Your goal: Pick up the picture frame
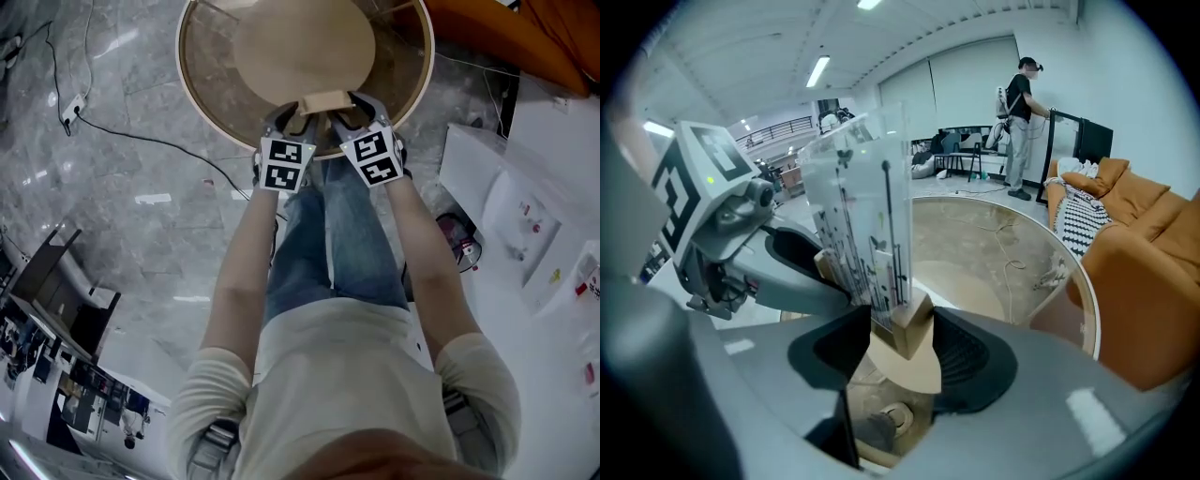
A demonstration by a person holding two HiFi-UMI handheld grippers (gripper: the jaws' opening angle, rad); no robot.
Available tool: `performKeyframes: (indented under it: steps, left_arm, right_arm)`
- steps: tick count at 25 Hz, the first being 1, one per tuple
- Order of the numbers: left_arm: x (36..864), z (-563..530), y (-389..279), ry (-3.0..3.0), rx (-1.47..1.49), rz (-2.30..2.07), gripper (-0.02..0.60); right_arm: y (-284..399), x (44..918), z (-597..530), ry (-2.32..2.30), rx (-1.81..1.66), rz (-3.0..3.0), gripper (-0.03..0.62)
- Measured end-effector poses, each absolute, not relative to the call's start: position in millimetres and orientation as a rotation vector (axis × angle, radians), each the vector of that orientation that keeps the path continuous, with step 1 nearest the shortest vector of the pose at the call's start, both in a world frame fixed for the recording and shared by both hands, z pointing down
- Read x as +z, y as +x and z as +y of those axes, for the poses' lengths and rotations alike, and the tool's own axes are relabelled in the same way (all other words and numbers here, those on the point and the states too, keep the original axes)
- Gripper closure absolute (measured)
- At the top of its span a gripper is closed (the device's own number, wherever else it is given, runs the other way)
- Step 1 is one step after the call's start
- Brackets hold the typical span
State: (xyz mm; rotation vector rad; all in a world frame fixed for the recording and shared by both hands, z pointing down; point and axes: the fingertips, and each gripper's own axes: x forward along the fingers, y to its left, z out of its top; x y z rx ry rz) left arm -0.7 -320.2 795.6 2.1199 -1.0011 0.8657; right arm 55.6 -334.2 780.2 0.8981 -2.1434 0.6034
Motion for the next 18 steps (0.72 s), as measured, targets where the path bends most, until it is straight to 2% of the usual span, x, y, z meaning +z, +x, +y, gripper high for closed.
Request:
performKeyframes:
  steps: [18]
  left_arm:
    - [664.1,-259.0,-22.1,2.25,0.807,-1.046,0.43]
  right_arm:
    - [34.0,643.4,-267.7,1.055,0.446,-2.162,0.387]
